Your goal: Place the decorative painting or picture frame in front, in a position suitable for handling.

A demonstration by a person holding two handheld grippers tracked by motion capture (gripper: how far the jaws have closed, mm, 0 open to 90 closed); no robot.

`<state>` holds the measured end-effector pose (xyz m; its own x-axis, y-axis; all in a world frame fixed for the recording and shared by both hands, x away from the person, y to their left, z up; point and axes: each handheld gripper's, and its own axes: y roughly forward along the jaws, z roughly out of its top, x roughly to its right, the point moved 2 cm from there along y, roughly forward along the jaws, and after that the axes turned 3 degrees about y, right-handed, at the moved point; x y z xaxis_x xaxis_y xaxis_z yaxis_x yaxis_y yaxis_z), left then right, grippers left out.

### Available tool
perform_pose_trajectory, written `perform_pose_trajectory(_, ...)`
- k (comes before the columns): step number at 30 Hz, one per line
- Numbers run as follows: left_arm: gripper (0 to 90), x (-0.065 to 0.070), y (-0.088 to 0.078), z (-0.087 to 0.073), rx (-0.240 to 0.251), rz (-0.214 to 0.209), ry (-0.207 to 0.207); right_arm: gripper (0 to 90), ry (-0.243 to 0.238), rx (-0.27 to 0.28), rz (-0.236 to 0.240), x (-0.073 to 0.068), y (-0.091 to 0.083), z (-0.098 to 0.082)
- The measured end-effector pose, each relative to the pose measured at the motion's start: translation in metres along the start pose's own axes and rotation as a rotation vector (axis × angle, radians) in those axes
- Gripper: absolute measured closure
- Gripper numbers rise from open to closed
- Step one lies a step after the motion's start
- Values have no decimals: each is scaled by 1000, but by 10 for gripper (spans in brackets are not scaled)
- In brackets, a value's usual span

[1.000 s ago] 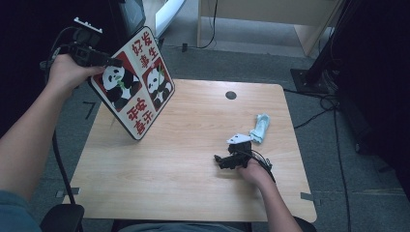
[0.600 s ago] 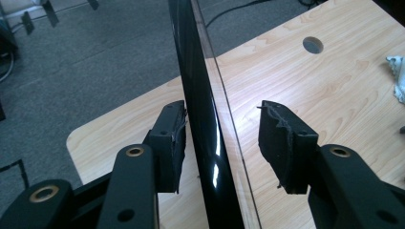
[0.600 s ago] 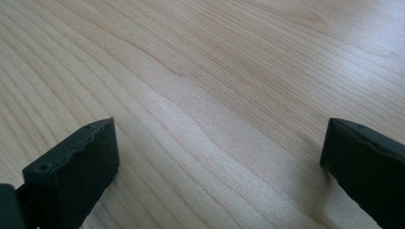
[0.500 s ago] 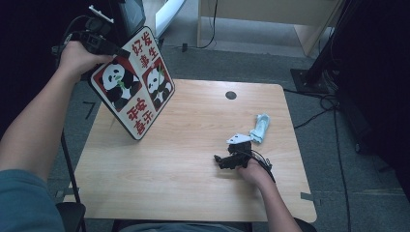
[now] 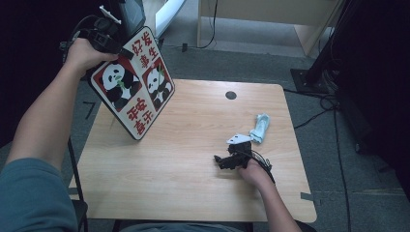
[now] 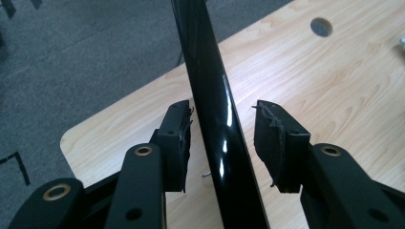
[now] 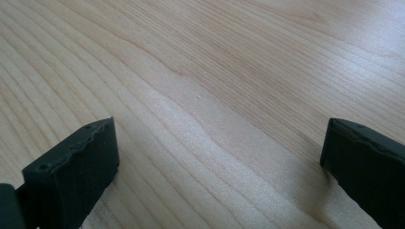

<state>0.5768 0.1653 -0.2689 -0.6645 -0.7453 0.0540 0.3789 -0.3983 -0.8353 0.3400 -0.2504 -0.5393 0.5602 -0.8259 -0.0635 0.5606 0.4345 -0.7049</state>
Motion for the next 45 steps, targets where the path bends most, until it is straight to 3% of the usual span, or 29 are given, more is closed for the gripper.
perform_pose_trajectory(5,642,-1,2,3,-22,-11,-8,0,0,0,0,0,0,0)
perform_pose_trajectory(11,721,1,6,6,-69,-22,13,0,0,0,0,0,0,0)
perform_pose_trajectory(22,786,5,5,12,-103,-80,-86,0,0,0,1,0,0,0)
perform_pose_trajectory(30,804,18,0,17,-123,-107,-83,0,0,0,1,0,0,0)
perform_pose_trajectory(33,816,27,-7,17,-116,-141,-44,0,1,-1,1,0,0,0)
perform_pose_trajectory(39,814,53,-18,18,-121,-110,48,0,-1,-1,1,0,0,0)
perform_pose_trajectory(45,813,82,-27,17,-128,-130,89,0,1,-2,2,0,0,0)
